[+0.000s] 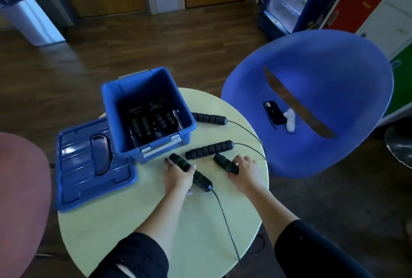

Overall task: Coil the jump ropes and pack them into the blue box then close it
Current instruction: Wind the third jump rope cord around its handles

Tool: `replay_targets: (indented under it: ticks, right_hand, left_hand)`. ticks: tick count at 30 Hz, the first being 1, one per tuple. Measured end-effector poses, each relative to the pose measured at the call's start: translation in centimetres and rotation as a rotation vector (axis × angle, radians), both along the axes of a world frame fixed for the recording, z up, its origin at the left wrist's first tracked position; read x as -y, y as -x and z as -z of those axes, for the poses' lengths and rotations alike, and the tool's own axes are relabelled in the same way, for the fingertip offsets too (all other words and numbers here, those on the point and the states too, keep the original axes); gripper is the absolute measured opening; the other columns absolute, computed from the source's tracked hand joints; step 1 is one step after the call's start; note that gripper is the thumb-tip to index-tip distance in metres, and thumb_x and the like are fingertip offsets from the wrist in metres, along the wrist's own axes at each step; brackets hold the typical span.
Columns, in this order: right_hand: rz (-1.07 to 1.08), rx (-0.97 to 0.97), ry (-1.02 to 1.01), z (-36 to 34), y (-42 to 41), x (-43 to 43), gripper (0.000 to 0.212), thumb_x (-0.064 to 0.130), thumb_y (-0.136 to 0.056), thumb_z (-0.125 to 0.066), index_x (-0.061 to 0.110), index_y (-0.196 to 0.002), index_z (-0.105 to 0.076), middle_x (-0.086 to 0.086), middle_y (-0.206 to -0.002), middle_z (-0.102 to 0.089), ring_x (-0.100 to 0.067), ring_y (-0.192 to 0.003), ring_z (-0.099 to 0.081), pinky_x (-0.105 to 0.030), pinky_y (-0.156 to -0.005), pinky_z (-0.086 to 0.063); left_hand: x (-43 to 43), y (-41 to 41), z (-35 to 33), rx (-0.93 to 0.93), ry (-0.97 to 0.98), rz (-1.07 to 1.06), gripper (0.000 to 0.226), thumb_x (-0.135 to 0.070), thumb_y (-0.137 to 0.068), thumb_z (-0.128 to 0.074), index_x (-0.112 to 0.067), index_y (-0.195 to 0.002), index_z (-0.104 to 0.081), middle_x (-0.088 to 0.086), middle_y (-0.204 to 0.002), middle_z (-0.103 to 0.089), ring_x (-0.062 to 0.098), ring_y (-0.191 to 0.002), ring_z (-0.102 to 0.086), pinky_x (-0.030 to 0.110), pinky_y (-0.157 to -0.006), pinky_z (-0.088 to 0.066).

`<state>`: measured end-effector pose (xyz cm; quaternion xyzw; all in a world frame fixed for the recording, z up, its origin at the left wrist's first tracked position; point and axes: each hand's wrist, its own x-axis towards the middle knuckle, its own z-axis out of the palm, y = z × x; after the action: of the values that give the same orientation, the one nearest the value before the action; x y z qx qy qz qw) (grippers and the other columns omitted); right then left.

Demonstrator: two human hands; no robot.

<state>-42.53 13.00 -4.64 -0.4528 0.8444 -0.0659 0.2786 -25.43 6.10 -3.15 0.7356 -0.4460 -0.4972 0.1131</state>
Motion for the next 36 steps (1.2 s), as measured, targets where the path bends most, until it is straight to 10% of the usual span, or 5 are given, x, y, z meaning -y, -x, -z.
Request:
replay_targets:
  ticks: [8, 15, 25, 30, 36]
  right_hand:
    - [0.106, 0.384, 0.054, -1.7, 1.6, -0.7, 0.029, 0.040, -0.086, -0.067, 0.015, -0.102, -0.064, -0.005, -0.085, -0.060, -0.022, -0.070, -0.055, -0.027, -0.056, -0.041]
    - [0.202, 0.942, 0.139, -7.1, -0.2, -2.6, 0.031, 0.038, -0.097, -0.052, 0.009, -0.096, -0.064, -0.002, -0.079, -0.062, -0.017, -0.069, -0.066, -0.040, -0.071, -0.057]
    - [-0.015, 1.140, 0.200, -16.5, -3.1, -3.3, 0.033, 0.034, -0.098, -0.052, 0.011, -0.121, -0.055, -0.008, -0.100, -0.067, -0.020, -0.088, -0.067, -0.034, -0.077, -0.054]
    - [-0.253, 1.234, 0.193, -21.0, -3.5, -2.6, 0.042, 0.014, -0.085, -0.066, 0.011, -0.123, -0.048, -0.015, -0.097, -0.065, -0.036, -0.087, -0.066, -0.054, -0.085, -0.052]
    - [-0.360, 1.177, 0.169, -24.6, -5.6, -1.9, 0.044, 0.010, -0.080, -0.067, 0.005, -0.119, -0.047, -0.012, -0.091, -0.066, -0.032, -0.082, -0.067, -0.045, -0.076, -0.057]
  left_hand:
    - [-2.3, -0.3, -1.4, -0.203, -0.028, 0.011, 0.087, -0.015, -0.081, -0.075, -0.024, -0.149, -0.022, 0.017, -0.136, -0.050, 0.035, -0.080, -0.070, 0.033, -0.042, -0.057]
    - [-6.0, -0.2, -5.5, -0.502, 0.073, 0.155, 0.071, -0.015, -0.082, -0.073, -0.034, -0.137, -0.032, 0.018, -0.081, -0.074, 0.035, -0.069, -0.073, 0.049, -0.074, -0.060]
    - [-7.0, -2.5, -13.8, -0.667, 0.332, 0.168, 0.066, -0.014, -0.086, -0.071, -0.038, -0.136, -0.034, 0.003, -0.063, -0.068, 0.019, -0.057, -0.066, 0.031, -0.055, -0.054]
    - [-6.2, -4.2, -17.4, -0.615, 0.508, 0.225, 0.053, -0.028, -0.086, -0.069, -0.049, -0.126, -0.042, -0.008, -0.064, -0.059, -0.003, -0.055, -0.054, 0.014, -0.057, -0.039]
    - [-4.4, -6.3, -22.4, -0.647, 0.570, 0.110, 0.014, -0.030, -0.093, -0.058, -0.022, -0.104, -0.060, 0.005, -0.074, -0.055, 0.011, -0.053, -0.050, 0.022, -0.044, -0.038]
